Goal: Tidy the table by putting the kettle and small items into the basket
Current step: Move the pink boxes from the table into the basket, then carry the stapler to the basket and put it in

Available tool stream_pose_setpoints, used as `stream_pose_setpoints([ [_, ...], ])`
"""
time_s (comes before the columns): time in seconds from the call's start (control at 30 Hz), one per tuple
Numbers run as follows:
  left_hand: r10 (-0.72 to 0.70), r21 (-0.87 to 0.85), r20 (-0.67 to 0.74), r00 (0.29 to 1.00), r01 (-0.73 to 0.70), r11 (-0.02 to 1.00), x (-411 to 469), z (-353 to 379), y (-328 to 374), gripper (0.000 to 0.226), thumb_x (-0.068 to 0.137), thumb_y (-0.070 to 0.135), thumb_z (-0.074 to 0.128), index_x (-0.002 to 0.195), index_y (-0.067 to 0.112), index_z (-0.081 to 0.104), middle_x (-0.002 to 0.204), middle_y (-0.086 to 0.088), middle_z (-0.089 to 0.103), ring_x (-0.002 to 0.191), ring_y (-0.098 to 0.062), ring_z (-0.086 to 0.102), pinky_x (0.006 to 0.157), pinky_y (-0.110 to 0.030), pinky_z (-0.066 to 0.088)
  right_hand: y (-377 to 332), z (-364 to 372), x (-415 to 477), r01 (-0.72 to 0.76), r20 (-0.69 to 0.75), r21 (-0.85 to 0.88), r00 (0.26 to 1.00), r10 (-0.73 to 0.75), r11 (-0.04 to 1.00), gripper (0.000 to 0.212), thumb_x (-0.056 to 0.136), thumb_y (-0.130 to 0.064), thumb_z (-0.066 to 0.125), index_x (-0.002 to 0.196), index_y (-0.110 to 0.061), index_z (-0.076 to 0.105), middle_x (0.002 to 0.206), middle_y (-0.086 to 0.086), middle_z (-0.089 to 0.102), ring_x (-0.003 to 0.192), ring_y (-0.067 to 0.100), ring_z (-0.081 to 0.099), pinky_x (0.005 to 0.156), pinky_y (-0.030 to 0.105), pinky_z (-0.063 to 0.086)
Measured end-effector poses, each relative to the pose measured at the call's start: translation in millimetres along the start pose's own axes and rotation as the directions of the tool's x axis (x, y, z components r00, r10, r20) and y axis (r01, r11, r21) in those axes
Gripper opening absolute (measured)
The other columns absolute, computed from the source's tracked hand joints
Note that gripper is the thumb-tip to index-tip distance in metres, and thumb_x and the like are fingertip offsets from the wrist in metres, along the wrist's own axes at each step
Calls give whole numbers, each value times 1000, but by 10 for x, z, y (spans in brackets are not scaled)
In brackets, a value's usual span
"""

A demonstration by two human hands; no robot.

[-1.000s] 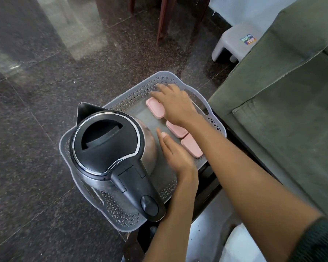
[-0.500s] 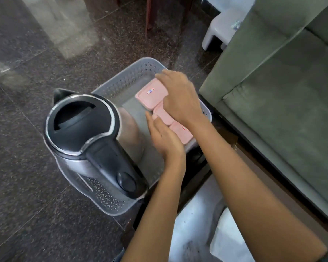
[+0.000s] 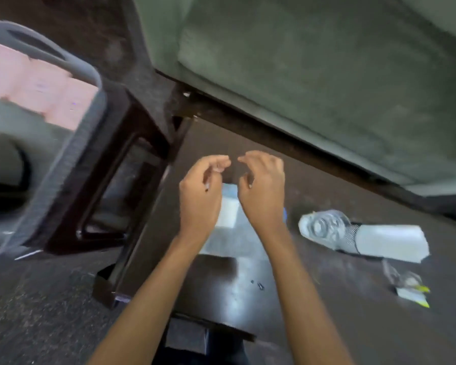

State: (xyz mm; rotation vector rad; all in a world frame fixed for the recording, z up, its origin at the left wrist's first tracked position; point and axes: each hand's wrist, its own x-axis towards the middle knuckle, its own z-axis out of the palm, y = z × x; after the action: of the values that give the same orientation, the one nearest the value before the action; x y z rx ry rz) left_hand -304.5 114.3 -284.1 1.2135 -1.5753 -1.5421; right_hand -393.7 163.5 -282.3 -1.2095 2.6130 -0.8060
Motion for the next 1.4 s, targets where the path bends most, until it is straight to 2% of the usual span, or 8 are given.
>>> stream_pose_setpoints([
  [0.4,-74,250,454,888,-48,967,-1246,979,-347,36,92,0,45,89,32,61,89,21,66,84,9,62,77,-6,44,1496,-915,-1601,-220,-158,-11,964,215,975,34,71,-9,40,86,-7,70,91,8,70,84,30,60,75,35,44],
  [0.6,-140,284,674,725,-79,955,-1764,1560,-400,30,82,12,42,89,29,66,89,15,69,82,-6,65,71,-21,51,2560,-1379,-2065,-481,-344,-69,834,432,874,30,67,-10,40,80,-7,67,87,12,69,81,38,58,78,34,40],
  [0.7,-167,306,732,661,-99,947,-1961,1871,-422,38,86,0,45,87,32,65,90,15,69,86,-5,66,76,-22,51,3070,-1511,-2143,-677,-400,-69,692,601,733,34,63,-4,44,90,-3,65,107,18,63,92,43,51,79,40,41],
  [0.8,-200,341,767,610,-124,932,-2103,2084,-441,40,87,-2,45,86,33,65,90,16,69,86,-1,65,80,-14,47,3514,-1636,-2184,-795,-286,-257,605,743,549,55,65,0,54,119,-9,53,139,16,42,118,45,38,87,50,43],
  [0.9,-235,376,787,570,-143,915,-2180,2166,-467,35,87,0,44,92,25,67,90,15,69,86,3,63,81,-12,46,3877,-1668,-2248,-701,-53,-489,618,784,519,70,67,0,65,131,-15,41,150,9,29,134,40,23,98,50,33],
  [1.07,-274,419,804,528,-175,891,-2184,2162,-539,35,87,4,41,98,26,67,92,20,67,89,4,62,85,-20,49,4140,-1616,-2313,-581,-77,-573,741,667,578,36,67,5,60,102,0,61,112,25,56,105,44,47,82,49,38],
  [1.23,-287,413,785,549,-117,903,-2130,2071,-556,36,85,1,42,99,21,68,89,19,66,86,6,61,80,-12,45,4020,-1580,-2320,-638,-79,-474,718,692,607,19,74,-13,68,92,-6,69,96,25,62,94,44,53,80,48,40],
  [1.4,-313,405,744,591,-26,914,-2117,1921,-505,38,84,7,46,116,20,61,108,7,66,94,-7,64,89,-24,50,3261,-1474,-2227,-789,281,72,603,746,611,13,78,-16,68,67,-17,61,71,18,64,68,29,60,66,36,48],
])
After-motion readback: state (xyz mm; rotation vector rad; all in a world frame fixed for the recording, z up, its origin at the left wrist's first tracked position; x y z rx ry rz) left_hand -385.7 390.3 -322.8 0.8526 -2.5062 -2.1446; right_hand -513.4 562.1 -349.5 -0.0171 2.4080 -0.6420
